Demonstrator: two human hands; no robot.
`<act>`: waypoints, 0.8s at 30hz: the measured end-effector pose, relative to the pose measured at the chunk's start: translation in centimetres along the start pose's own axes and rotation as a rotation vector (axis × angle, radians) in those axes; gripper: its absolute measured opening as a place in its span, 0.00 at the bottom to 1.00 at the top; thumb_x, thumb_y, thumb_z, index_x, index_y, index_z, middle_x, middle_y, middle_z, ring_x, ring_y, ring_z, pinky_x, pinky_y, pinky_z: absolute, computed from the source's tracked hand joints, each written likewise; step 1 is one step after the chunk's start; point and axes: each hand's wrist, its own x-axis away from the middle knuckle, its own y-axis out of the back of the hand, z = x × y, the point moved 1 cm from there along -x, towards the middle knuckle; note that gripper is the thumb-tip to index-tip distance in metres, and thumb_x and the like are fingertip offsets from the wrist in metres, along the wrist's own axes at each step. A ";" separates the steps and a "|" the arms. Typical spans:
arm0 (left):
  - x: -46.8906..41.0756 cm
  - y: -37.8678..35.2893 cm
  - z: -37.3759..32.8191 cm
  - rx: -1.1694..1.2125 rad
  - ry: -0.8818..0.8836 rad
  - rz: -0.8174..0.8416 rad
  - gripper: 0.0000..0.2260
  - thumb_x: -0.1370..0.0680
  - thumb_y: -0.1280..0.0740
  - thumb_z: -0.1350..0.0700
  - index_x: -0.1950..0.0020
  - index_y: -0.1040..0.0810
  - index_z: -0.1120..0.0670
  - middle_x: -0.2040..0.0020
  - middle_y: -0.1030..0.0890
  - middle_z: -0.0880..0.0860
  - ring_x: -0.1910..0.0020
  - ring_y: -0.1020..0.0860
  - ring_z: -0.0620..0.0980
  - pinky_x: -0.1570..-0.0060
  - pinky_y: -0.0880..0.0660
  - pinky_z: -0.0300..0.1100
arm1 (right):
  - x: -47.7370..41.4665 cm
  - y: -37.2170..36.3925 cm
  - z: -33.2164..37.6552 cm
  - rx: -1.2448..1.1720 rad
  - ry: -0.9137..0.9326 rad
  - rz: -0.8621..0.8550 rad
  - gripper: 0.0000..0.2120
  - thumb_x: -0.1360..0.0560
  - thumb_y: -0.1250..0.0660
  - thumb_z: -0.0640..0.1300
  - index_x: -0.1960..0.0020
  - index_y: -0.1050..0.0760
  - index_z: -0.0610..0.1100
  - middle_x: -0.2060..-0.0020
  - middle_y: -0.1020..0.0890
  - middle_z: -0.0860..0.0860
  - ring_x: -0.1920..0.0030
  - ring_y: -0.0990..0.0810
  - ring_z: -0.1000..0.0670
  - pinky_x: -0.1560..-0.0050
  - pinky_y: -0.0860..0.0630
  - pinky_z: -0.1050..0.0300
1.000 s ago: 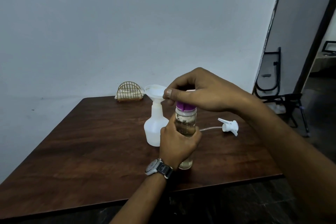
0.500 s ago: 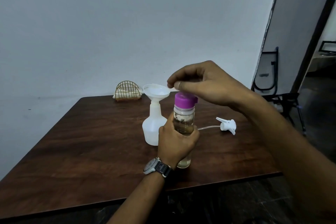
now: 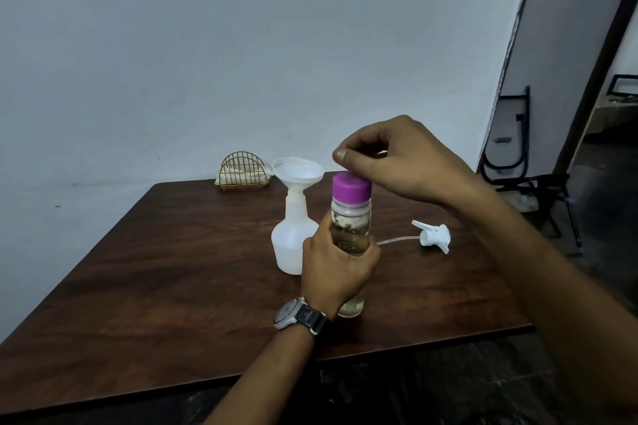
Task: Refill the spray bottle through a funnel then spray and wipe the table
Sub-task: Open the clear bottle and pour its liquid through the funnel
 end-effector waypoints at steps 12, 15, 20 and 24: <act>-0.1 0.0 0.0 0.006 0.003 -0.003 0.12 0.31 0.24 0.55 0.54 0.24 0.47 0.65 0.17 0.43 0.65 0.18 0.42 0.61 0.23 0.33 | 0.4 0.7 0.1 0.128 -0.026 0.159 0.11 0.29 0.23 0.65 0.53 0.12 0.60 0.63 0.16 0.72 0.56 0.16 0.67 0.53 0.21 0.60; 0.0 0.0 0.2 0.004 0.000 0.005 0.11 0.32 0.25 0.51 0.52 0.23 0.48 0.65 0.18 0.45 0.65 0.18 0.44 0.59 0.20 0.43 | 0.4 1.0 0.6 0.129 -0.023 0.218 0.06 0.26 0.22 0.54 0.49 0.12 0.59 0.58 0.13 0.67 0.52 0.15 0.63 0.45 0.18 0.54; 0.0 0.0 -0.1 -0.006 -0.018 -0.032 0.12 0.31 0.23 0.54 0.54 0.24 0.45 0.60 0.18 0.40 0.64 0.18 0.42 0.61 0.23 0.33 | 0.4 1.0 1.7 0.123 -0.042 0.282 0.11 0.25 0.25 0.51 0.43 0.12 0.56 0.46 0.12 0.61 0.43 0.16 0.61 0.33 0.20 0.52; 0.0 0.0 0.1 0.005 -0.017 -0.003 0.11 0.31 0.24 0.53 0.53 0.24 0.48 0.65 0.18 0.44 0.65 0.18 0.43 0.60 0.21 0.38 | 0.6 0.4 1.6 0.176 -0.010 0.146 0.10 0.27 0.24 0.63 0.52 0.12 0.59 0.57 0.14 0.64 0.51 0.17 0.64 0.53 0.22 0.61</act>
